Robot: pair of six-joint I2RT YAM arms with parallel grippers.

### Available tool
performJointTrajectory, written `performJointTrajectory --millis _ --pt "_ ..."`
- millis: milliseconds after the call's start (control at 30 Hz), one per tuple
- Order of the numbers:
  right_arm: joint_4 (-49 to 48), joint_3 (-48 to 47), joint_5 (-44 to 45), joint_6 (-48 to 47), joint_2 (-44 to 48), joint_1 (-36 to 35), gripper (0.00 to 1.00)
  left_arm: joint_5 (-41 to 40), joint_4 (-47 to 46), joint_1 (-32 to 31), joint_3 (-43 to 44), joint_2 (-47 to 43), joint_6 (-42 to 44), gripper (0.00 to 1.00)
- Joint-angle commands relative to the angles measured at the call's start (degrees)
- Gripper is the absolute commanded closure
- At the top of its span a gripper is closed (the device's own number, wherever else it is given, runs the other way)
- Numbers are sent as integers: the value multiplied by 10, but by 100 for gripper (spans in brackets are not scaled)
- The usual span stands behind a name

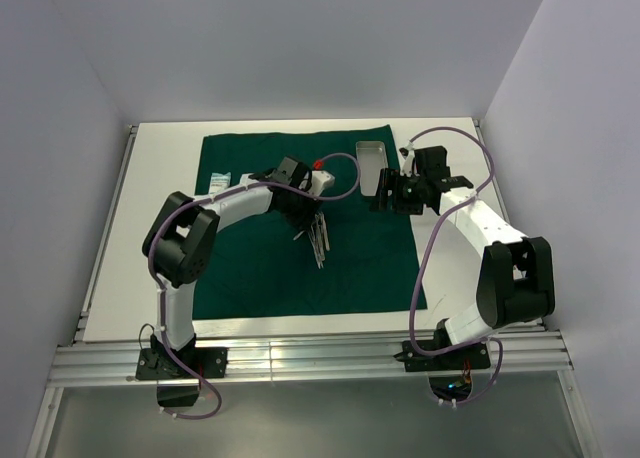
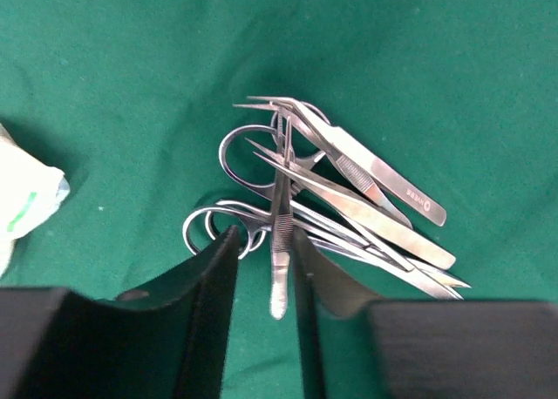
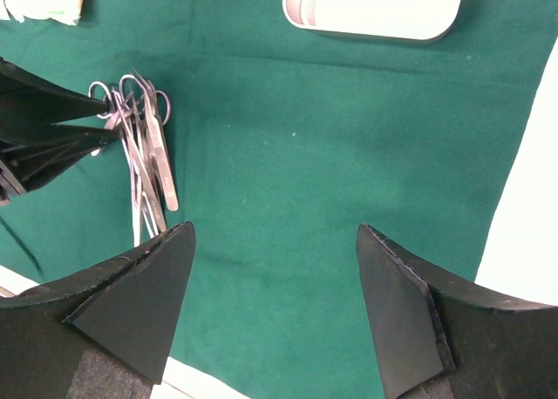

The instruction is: Open and lay out the surgical kit

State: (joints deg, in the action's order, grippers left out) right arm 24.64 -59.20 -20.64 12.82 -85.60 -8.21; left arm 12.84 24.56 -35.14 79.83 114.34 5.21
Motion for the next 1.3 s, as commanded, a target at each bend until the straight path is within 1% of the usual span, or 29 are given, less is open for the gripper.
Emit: performJointTrajectory --millis 0,167,200,267,300,400,500,733,867,933,967,1000,1033,1067,1100,1133,1167,1200,1233,1267 --pt "-18 -10 3 0 9 6 19 -7 -11 -4 23 4 10 66" --pt "-19 -7 3 -1 11 8 19 -6 -7 -7 25 -3 10 75" --pt "-21 -6 3 1 11 8 19 -7 -5 -8 26 -3 11 80" --pt "-22 -5 3 0 9 9 19 -9 -2 -10 28 -7 12 86" --pt "-22 -5 3 0 9 9 19 -10 0 -10 30 -8 12 92" --pt "-21 -6 0 0 8 10 19 -17 10 -10 36 -13 17 100" --pt "-21 -5 -7 -1 5 10 19 -26 22 -10 34 -26 23 100" --pt "-19 -10 -18 -3 -1 10 19 -92 41 -10 20 -81 35 100" --pt "-35 -5 -26 3 13 10 21 -92 41 -9 -4 -119 37 100" --pt "-54 -4 -42 12 18 10 23 -69 37 -5 -22 -145 32 100" --pt "-62 -2 -50 14 23 10 25 -36 36 -1 -27 -155 16 100" --pt "-88 -1 -77 24 26 10 26 -1 38 12 -35 -163 4 100" --pt "-105 1 -96 28 33 10 29 43 38 22 -40 -180 -7 100" --pt "-121 2 -116 36 37 10 30 92 33 34 -46 -191 -42 100" --pt "-160 1 -164 59 38 9 31 195 20 60 -68 -202 -76 100" --pt "-180 0 -189 72 40 8 33 243 -24 72 -84 -226 -101 100" --pt "-200 -3 -209 104 39 3 34 277 -53 80 -99 -238 -159 100" --pt "-229 -7 -228 117 38 -2 34 312 -81 86 -129 -249 -186 100" --pt "-237 -12 -256 126 34 -8 34 320 -116 85 -139 -266 -204 100" --pt "-239 -26 -266 141 32 -15 34 325 -128 85 -145 -272 -229 100"
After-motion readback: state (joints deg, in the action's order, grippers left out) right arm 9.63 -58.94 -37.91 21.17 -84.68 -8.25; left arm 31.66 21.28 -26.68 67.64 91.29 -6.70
